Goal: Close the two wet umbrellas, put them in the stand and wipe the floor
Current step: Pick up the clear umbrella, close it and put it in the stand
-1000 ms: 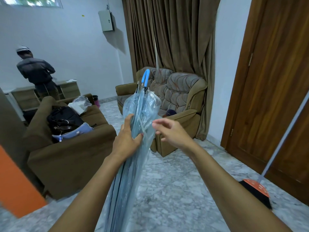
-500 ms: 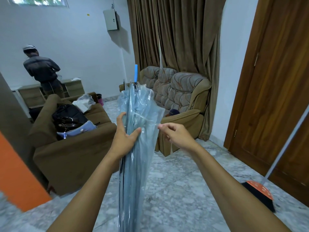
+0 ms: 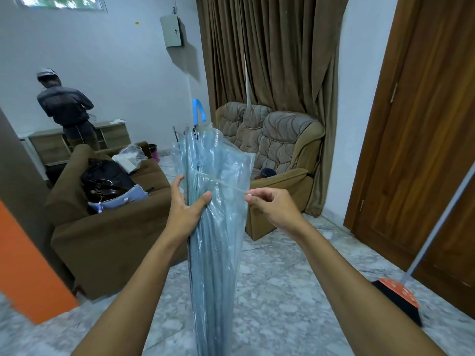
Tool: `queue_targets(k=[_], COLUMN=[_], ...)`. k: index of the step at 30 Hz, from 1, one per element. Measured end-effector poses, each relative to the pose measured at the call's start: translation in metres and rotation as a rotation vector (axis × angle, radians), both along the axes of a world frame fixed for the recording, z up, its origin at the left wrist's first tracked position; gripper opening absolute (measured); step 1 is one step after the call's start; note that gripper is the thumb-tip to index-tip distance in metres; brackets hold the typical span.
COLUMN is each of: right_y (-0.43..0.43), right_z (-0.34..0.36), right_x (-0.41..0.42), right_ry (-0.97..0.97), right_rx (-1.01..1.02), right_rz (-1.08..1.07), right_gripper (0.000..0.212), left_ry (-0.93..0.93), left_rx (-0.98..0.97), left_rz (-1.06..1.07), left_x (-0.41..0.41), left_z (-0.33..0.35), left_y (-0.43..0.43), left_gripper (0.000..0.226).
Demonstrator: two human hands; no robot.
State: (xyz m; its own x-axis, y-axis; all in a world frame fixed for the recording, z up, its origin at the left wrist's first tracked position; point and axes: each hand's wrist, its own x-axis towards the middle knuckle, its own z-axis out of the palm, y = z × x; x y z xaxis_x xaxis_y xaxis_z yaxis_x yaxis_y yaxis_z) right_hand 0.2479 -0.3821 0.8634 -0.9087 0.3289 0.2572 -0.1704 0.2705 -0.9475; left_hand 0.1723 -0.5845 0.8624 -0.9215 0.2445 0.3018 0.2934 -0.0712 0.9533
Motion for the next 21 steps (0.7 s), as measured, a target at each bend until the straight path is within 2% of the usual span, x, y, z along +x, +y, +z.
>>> queue_targets(k=[3,6,9,11,13,17,21], right_y=[0.000,-0.003,-0.012,-0.020,-0.029,-0.038,-0.040], right_z=[0.000,0.001,-0.001,0.001,0.007,0.015,0.017], right_x=[0.001,0.000,-0.007,-0.010,-0.013,-0.013,-0.008], right_ry=[-0.028,-0.113,-0.231,-0.222,-0.163,-0.108,-0.041], right_rx=[-0.067,-0.210,-0.460,-0.667,-0.786,-0.685,-0.646], right_rz=[0.033,0.062,0.154,0.236,0.269,0.202,0.169], right_gripper=[0.017,0.028,0.031,0.032,0.031,0.033,0.033], left_ry=[-0.070,-0.184,-0.250,-0.280,-0.318,-0.307,-0.136], left_rx=[0.101,0.224,0.297,0.330,0.346,0.253,0.044], left_rz=[-0.020,-0.129,-0.304,-0.401,-0.452,-0.451,-0.137], left_x=[0.003,0.014,0.026,0.027,0.026,0.023,0.027], left_z=[0.003,0.008,0.012,0.010,0.008,0.009,0.016], left_y=[-0.002,-0.001,0.002,0.005,0.008,0.012,0.016], left_gripper=[0.065,0.064,0.053,0.052,0.051,0.048,0.066])
